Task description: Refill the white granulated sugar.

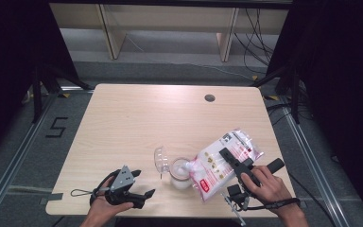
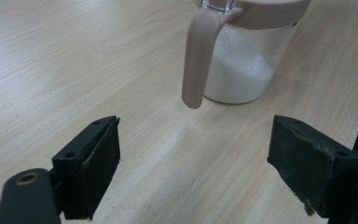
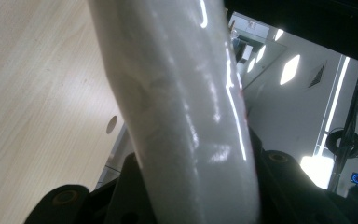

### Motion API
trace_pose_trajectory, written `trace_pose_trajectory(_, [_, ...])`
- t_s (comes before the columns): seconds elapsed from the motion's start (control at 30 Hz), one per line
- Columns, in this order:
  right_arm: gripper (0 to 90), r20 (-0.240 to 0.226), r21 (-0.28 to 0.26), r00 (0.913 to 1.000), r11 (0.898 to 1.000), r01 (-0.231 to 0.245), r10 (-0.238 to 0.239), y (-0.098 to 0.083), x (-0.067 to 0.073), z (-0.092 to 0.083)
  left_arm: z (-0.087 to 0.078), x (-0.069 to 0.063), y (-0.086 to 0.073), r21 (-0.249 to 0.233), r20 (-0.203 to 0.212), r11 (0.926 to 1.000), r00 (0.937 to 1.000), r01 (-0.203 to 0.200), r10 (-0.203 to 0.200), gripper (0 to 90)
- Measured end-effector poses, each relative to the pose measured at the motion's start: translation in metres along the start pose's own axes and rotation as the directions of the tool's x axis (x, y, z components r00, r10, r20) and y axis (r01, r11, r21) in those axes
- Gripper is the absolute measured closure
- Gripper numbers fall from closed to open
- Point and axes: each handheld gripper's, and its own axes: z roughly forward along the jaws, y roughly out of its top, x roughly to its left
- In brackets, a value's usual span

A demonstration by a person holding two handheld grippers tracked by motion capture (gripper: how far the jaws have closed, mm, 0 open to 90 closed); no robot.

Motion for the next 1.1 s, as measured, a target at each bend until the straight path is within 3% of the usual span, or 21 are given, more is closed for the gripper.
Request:
trace_pose_trajectory(0.17, [69.7, -0.014, -0.007, 0.9999, 1.0, 0.009, -0.01, 0.0, -0.001, 0.001, 0.0, 0.001, 0.0, 0.002, -0.001, 0.9999, 0.9999, -0.01, 0.01, 16.4])
trace_pose_trajectory(0.27, [69.7, -0.016, 0.0, 0.9994, 1.0, -0.031, 0.031, -0.001, 0.004, 0.001, 0.0, 0.0, 0.0, 0.001, 0.001, 1.0, 1.0, -0.001, 0.001, 16.4])
trace_pose_trajectory(0.3, [69.7, -0.02, -0.01, 0.9998, 1.0, 0.002, -0.003, -0.001, 0.001, 0.002, 0.0, 0.0, 0.0, 0.002, 0.0, 1.0, 1.0, -0.01, 0.01, 16.4])
trace_pose_trajectory(0.53, [69.8, -0.035, -0.002, 0.9982, 0.999, -0.05, 0.05, -0.003, 0.004, 0.002, 0.0, 0.0, 0.0, 0.001, -0.003, 1.0, 1.0, 0.001, -0.001, 16.5])
trace_pose_trajectory(0.57, [69.8, -0.035, -0.013, 0.9989, 0.999, -0.03, 0.03, -0.003, 0.001, 0.002, 0.0, 0.0, 0.0, 0.001, 0.0, 1.0, 1.0, 0.0, 0.0, 16.5])
trace_pose_trajectory(0.63, [69.9, -0.032, -0.024, 0.9986, 0.999, -0.042, 0.041, -0.004, 0.0, 0.002, 0.0, 0.0, 0.0, -0.01, 0.001, 0.9999, 1.0, 0.001, -0.001, 16.5])
trace_pose_trajectory(0.73, [70.0, -0.018, -0.027, 0.9965, 0.996, -0.082, 0.082, -0.006, 0.0, 0.002, 0.0, 0.0, 0.0, -0.001, -0.001, 1.0, 1.0, 0.0, 0.0, 16.5])
trace_pose_trajectory(0.77, [70.0, -0.042, -0.024, 0.9912, 0.992, -0.127, 0.126, -0.007, 0.002, 0.002, 0.0, -0.001, 0.0, -0.011, 0.001, 0.9999, 0.9999, 0.01, -0.01, 16.5])
trace_pose_trajectory(0.83, [70.1, -0.044, -0.058, 0.9908, 0.99, -0.131, 0.128, -0.009, -0.001, 0.003, 0.001, -0.001, 0.0, -0.016, 0.002, 0.9998, 0.9999, 0.011, -0.011, 16.5])
trace_pose_trajectory(0.93, [70.2, -0.064, -0.039, 0.9826, 0.983, -0.177, 0.174, -0.009, 0.003, 0.002, 0.001, 0.0, 0.0, -0.018, 0.001, 0.9998, 1.0, 0.006, -0.006, 16.5])
trace_pose_trajectory(0.97, [70.2, -0.062, -0.053, 0.9836, 0.984, -0.173, 0.169, -0.01, 0.001, 0.003, -0.001, 0.001, 0.001, 0.003, 0.002, 0.9999, 0.9999, -0.011, 0.011, 16.5])
trace_pose_trajectory(1.0, [70.3, -0.069, -0.057, 0.9793, 0.979, -0.194, 0.19, -0.01, 0.001, 0.002, -0.001, 0.0, 0.001, 0.006, 0.001, 1.0, 1.0, -0.007, 0.007, 16.5])
trace_pose_trajectory(1.07, [70.3, -0.063, -0.081, 0.9781, 0.976, -0.203, 0.198, -0.011, 0.0, 0.003, 0.0, 0.0, 0.0, -0.004, 0.001, 1.0, 1.0, 0.002, -0.002, 16.5])
trace_pose_trajectory(1.1, [70.4, -0.065, -0.085, 0.9756, 0.973, -0.215, 0.21, -0.012, 0.0, 0.003, -0.001, 0.001, 0.0, -0.002, 0.0, 0.9999, 0.9999, -0.015, 0.015, 16.5])
